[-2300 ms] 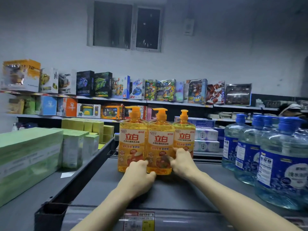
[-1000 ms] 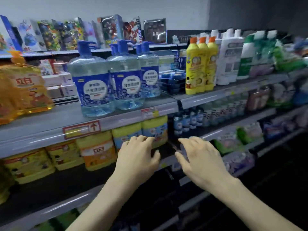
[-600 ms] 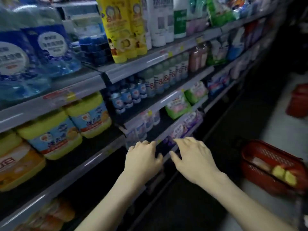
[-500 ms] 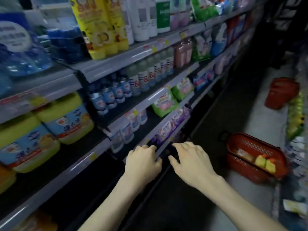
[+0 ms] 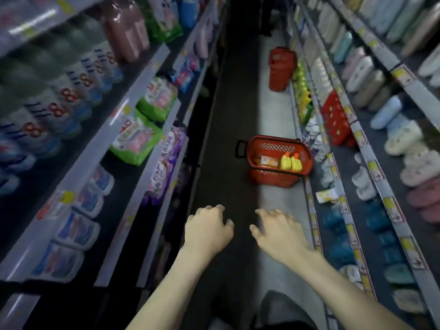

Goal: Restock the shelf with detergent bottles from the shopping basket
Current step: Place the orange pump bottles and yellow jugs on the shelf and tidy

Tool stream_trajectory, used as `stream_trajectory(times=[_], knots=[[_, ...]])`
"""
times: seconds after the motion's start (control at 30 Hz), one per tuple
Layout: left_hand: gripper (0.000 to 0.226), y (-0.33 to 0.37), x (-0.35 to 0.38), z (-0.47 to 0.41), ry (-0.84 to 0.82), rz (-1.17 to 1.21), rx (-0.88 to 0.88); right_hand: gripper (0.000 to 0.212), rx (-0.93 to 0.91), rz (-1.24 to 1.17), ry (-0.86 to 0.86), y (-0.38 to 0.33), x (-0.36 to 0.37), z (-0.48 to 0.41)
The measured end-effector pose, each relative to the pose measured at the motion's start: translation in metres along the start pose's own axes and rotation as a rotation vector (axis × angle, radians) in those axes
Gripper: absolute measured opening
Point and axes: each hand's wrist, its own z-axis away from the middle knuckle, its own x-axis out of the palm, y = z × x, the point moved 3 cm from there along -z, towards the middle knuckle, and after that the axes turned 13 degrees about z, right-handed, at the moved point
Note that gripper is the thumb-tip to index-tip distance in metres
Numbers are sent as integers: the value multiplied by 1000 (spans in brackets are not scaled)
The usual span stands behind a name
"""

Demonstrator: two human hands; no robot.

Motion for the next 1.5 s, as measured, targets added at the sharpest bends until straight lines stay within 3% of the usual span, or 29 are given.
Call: stream_trajectory(times=[0.4,0.77,1.5], knots=[[43,102,77,-157,-223,-109,104,50,151,-36,-113,124,42,-117],[34,189,110,-303,-320,-116,17,53,75,-42,-228,238,53,-244],[26,201,129,-595,-443,41,-122,51,34,-10,-434,285,68,-539]])
